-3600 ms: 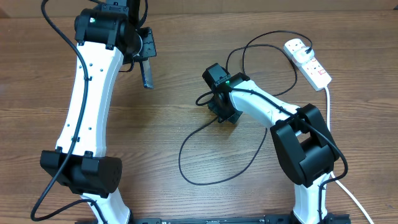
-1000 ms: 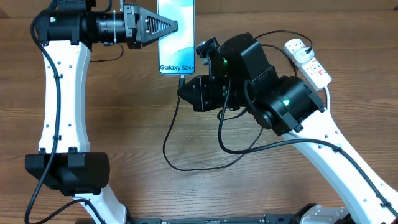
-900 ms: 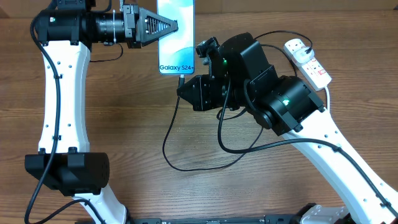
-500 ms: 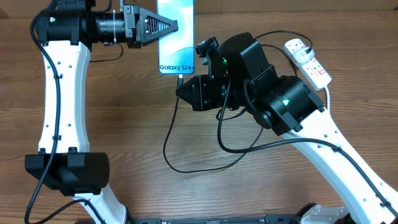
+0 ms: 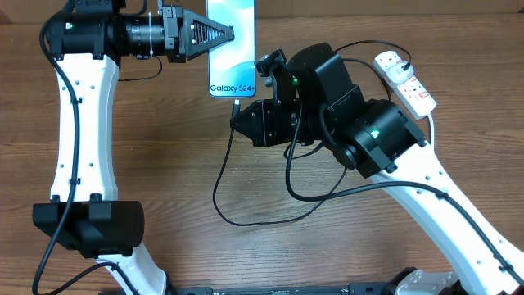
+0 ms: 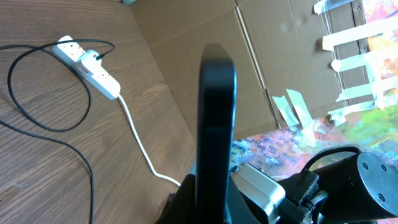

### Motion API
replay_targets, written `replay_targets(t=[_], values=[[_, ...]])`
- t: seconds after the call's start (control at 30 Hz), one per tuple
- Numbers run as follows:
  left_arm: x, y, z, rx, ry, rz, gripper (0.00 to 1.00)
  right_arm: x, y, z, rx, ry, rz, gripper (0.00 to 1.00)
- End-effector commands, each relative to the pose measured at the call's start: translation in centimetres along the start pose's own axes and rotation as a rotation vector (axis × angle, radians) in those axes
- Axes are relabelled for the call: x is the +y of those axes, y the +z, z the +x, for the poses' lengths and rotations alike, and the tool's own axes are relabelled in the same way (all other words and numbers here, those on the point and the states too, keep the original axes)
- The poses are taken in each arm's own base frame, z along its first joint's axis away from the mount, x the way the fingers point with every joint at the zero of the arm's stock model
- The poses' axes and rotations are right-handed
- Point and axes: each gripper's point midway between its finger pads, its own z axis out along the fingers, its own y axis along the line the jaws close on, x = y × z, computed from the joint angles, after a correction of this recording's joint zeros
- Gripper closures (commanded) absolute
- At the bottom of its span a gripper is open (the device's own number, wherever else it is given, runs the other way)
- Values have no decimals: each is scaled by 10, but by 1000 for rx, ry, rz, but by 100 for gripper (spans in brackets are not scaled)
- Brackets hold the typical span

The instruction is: Plug charger to phone and switch on socket

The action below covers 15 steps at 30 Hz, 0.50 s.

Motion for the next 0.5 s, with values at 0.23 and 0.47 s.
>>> replay_targets(t=[0.23, 0.47], values=[[-10, 3, 2, 5, 56, 0, 96, 7, 6, -4, 1, -10, -23, 96], [-7, 3, 1, 1, 67, -18, 96, 8, 6, -4, 2, -10, -26, 96]])
